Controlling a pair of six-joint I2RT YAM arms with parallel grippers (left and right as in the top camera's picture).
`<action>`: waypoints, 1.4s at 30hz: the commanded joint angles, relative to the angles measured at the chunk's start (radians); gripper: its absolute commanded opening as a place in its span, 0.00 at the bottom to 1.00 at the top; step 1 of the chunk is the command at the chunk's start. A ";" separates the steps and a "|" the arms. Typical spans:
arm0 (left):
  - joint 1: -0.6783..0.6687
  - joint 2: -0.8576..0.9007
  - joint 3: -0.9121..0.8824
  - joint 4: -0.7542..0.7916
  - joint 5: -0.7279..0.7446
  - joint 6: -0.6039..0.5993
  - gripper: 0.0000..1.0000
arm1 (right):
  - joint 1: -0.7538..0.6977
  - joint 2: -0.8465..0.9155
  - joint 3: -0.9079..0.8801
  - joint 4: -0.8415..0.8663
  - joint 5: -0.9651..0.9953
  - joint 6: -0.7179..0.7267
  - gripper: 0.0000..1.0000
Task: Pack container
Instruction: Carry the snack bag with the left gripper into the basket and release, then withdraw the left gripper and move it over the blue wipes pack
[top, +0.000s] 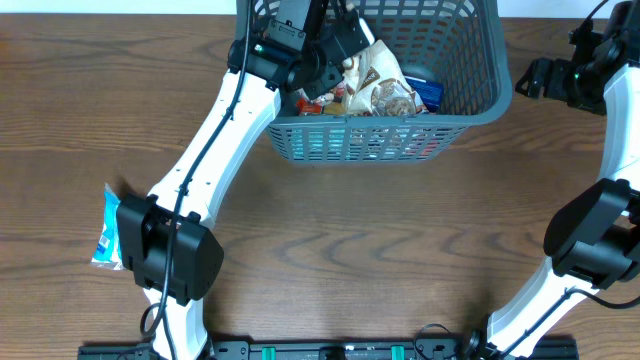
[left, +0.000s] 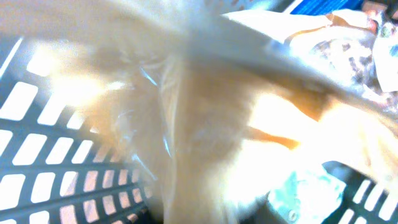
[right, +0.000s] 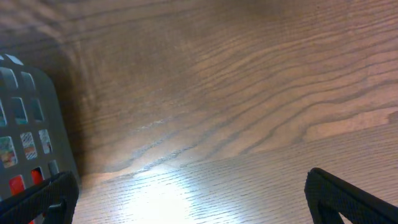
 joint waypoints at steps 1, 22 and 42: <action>0.003 -0.004 0.034 -0.014 0.012 0.026 0.36 | -0.008 -0.033 -0.001 0.000 -0.001 -0.014 0.99; 0.101 -0.288 0.034 -0.055 -0.088 -0.100 0.99 | -0.008 -0.032 -0.001 -0.009 -0.002 -0.014 0.99; 0.518 -0.549 -0.106 -0.541 -0.438 -0.557 0.99 | -0.008 -0.033 -0.001 -0.003 -0.002 -0.025 0.99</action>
